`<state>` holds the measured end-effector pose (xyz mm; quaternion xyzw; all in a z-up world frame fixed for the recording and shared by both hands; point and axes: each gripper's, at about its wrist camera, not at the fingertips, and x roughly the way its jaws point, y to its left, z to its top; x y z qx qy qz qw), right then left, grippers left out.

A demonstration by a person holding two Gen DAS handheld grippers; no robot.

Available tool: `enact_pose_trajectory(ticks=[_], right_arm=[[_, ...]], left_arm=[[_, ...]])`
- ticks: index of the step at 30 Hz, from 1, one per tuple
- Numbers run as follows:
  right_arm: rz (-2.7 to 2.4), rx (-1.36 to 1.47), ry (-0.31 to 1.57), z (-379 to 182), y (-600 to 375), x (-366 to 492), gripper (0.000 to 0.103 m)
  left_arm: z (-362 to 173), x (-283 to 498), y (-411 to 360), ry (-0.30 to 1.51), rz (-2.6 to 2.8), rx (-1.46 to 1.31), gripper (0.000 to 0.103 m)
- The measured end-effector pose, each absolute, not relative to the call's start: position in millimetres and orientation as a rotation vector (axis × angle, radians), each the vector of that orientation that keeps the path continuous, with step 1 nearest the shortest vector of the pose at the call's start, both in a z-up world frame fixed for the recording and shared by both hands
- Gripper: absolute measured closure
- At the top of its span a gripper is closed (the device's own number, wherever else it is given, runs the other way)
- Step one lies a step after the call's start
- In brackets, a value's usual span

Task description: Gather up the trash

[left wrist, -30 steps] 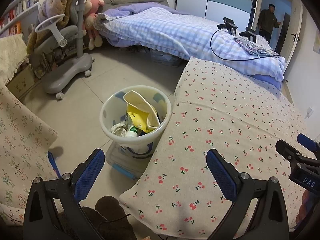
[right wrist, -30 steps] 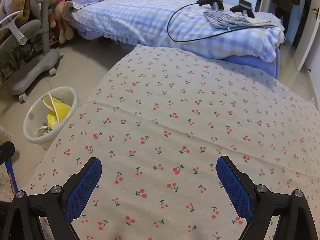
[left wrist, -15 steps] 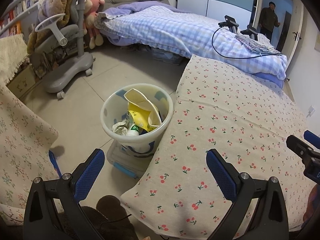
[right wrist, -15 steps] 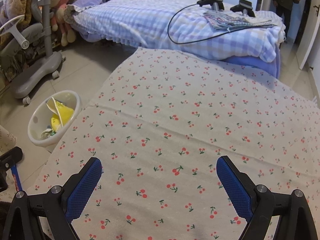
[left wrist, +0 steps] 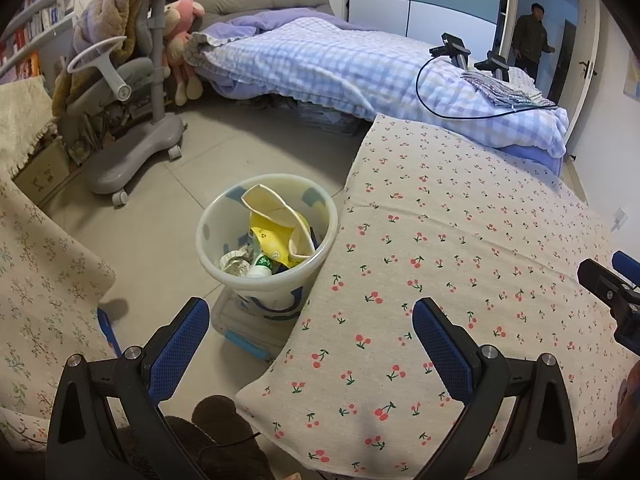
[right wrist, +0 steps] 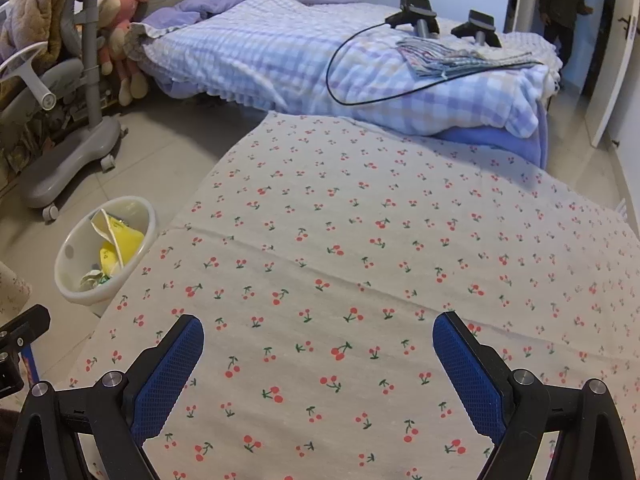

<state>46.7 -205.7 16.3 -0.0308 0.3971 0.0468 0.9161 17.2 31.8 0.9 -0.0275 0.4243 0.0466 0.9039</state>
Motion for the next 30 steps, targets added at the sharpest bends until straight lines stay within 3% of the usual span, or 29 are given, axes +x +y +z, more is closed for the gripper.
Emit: enact_pose_trajectory(ticks=[30], right_arm=[[0.091,-0.040,0.832,12.5,-209.4,52.6,0.007]], left_arm=[[-1.8,18.6,29.3,0.899,0.078,-0.064,0.001]])
